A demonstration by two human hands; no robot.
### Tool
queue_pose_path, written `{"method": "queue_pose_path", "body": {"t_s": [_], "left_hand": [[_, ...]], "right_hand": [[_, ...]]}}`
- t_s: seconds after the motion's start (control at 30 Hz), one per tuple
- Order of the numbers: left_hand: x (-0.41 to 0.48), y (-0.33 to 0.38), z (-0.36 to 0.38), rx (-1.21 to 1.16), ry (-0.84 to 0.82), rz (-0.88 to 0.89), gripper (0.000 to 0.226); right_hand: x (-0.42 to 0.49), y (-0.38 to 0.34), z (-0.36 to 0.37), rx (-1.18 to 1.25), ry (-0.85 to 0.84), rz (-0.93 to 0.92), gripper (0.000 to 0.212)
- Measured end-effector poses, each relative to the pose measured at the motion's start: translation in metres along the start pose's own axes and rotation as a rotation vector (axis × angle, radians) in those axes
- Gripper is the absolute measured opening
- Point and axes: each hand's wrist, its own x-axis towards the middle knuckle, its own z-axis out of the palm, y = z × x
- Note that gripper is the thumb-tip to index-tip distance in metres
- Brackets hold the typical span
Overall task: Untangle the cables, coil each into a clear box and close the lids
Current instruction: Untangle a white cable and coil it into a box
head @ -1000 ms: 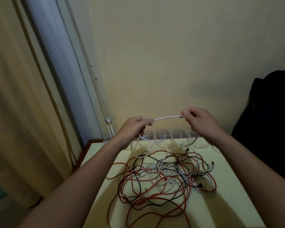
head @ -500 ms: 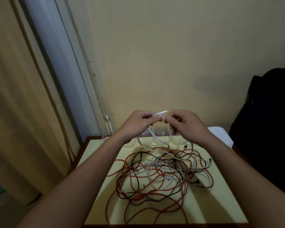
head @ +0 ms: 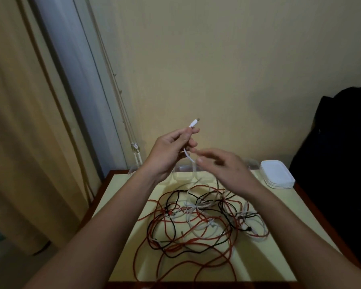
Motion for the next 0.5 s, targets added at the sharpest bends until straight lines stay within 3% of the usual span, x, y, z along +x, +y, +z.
{"method": "queue_pose_path", "body": {"t_s": [0.07,0.13,0.23,0.3,0.33,0.4,0.5], "left_hand": [[0.000,0.001,0.007,-0.089,0.046,-0.025,0.021],[0.000,-0.001,0.005,0.005,0.108,0.020,0.023],[-0.007,-0.009,-0.014,0.520,0.181,0.210,0.042],[-0.011,-0.015,-0.024,0.985,0.097,0.355,0.037],[-0.014,-0.017,-0.026,1.099,0.024,0.379,0.030],[-0.021,-0.020,-0.024,1.057,-0.059,0.306,0.034],[-0.029,-0.013,-0.015,0.684,-0.113,0.143,0.043]], "right_hand": [[-0.002,-0.002,0.017,0.185,-0.077,-0.017,0.022],[-0.001,0.005,0.027,0.340,-0.048,-0.016,0.015],[0.000,0.015,0.027,0.247,0.061,-0.063,0.018],[0.002,0.016,0.020,0.155,0.111,-0.081,0.023],[0.004,0.015,0.015,0.126,0.130,-0.084,0.024],[0.010,0.012,0.005,0.077,0.163,-0.082,0.024],[0.018,0.011,-0.006,0.060,0.198,-0.072,0.025]]}}
